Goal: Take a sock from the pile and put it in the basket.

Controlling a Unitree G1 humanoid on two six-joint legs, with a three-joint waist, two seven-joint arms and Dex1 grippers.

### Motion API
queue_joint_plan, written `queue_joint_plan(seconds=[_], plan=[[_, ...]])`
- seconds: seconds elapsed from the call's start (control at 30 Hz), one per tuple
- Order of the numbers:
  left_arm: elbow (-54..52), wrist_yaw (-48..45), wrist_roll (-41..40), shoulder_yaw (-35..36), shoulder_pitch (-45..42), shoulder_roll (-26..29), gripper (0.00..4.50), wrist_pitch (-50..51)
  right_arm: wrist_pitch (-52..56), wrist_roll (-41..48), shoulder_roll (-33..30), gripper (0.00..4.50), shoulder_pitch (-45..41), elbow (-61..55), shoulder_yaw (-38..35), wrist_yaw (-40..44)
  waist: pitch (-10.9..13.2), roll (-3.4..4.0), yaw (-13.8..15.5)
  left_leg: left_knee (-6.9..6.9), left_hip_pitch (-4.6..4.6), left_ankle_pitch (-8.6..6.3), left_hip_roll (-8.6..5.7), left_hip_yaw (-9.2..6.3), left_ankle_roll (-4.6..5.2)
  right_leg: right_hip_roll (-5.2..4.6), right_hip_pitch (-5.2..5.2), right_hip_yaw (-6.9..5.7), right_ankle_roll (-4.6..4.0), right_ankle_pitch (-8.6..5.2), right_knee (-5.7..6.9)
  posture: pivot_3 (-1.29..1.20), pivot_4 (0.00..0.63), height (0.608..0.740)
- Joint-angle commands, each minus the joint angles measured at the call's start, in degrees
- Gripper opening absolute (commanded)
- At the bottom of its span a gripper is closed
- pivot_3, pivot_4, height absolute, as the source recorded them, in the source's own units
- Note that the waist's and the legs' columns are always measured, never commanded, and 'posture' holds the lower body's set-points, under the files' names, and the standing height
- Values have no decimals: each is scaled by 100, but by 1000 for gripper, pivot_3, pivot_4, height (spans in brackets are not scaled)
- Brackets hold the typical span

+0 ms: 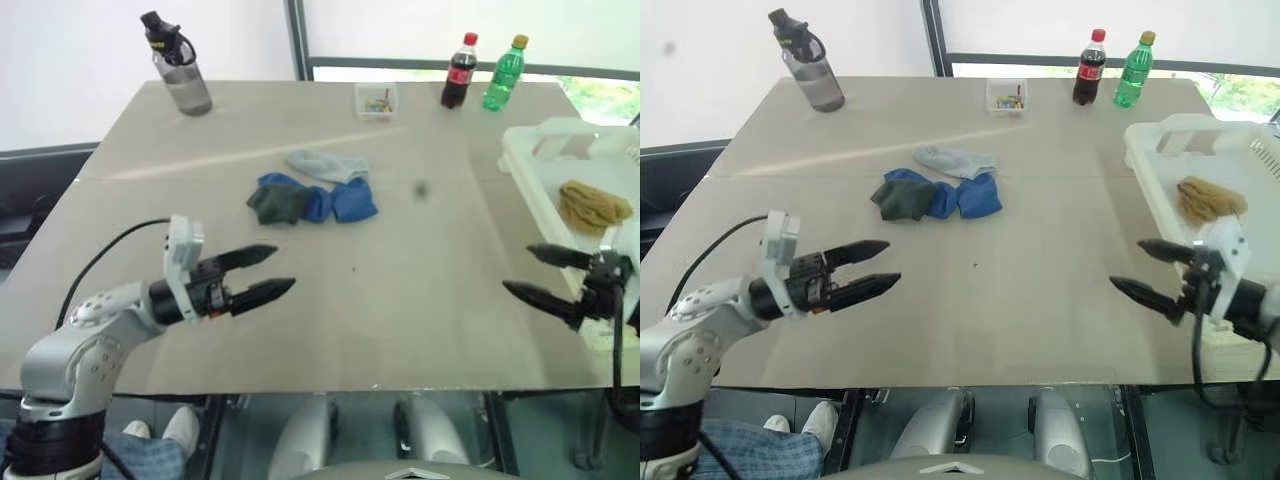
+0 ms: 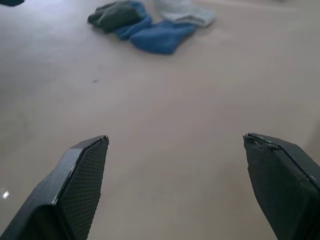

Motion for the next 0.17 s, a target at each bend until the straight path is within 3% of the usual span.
queue_joint_plan(seconds=[0.03, 0.17], plan=[[-386, 67, 167, 328, 410, 105, 4500, -258, -625, 54, -47, 4447, 210, -153, -156, 294, 0, -1, -17, -2, 15, 0, 2, 6, 0, 0, 11, 4, 0, -1, -1, 0, 150, 740], [-589, 166, 214, 501, 790, 67, 4500, -370, -862, 41, 32, 4447, 361, -190, -60, 178, 1, -3, -25, -1, 32, -1, 9, 21, 0, 1, 20, 19, -4, -22, -3, 0, 150, 740]])
